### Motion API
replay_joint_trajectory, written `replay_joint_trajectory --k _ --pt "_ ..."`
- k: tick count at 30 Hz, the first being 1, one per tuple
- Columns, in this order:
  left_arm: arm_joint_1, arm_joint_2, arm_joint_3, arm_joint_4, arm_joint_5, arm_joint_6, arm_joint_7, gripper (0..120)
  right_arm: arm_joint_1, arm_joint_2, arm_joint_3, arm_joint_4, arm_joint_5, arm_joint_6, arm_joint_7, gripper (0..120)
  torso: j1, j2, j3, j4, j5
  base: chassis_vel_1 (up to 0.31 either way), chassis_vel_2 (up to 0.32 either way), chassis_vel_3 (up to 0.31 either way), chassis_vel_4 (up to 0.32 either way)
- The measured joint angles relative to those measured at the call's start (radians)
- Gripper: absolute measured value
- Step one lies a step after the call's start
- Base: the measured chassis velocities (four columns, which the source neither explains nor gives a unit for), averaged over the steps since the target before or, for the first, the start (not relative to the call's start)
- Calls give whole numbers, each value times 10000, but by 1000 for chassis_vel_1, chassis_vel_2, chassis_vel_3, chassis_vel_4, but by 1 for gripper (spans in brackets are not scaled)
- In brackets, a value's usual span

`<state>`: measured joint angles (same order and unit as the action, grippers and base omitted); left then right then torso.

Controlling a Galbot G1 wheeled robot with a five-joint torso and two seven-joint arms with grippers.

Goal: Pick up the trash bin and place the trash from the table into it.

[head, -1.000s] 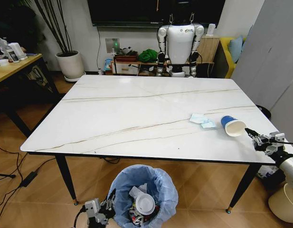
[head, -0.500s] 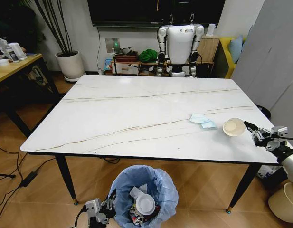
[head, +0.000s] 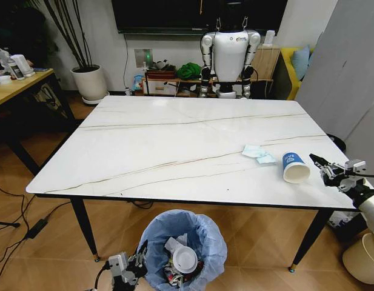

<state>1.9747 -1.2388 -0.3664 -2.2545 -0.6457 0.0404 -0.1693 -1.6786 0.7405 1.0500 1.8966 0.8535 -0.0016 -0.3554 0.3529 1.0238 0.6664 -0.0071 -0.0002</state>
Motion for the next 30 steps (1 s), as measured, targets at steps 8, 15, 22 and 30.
replay_joint_trajectory --k 8,15,22,30 --pt "-1 30 -95 -7 -37 4 -9 0 -511 567 -144 -122 -1071 352 -348 28 -1 0 0 -5 3 0 0 0 0" --pt "79 69 -239 -101 -106 15 -15 0 -38 566 -623 -482 -1301 320 -225 56 -1 0 0 0 2 0 0 0 0" --pt "41 31 -236 -60 -119 28 -25 0 273 234 -700 -881 -1151 290 -165 81 -1 0 0 -5 1 0 0 0 0" --pt "-11 -13 -222 -14 -142 61 -57 0 1060 -149 -1353 -1799 -1095 218 -115 94 -2 0 1 0 7 0 0 0 0"
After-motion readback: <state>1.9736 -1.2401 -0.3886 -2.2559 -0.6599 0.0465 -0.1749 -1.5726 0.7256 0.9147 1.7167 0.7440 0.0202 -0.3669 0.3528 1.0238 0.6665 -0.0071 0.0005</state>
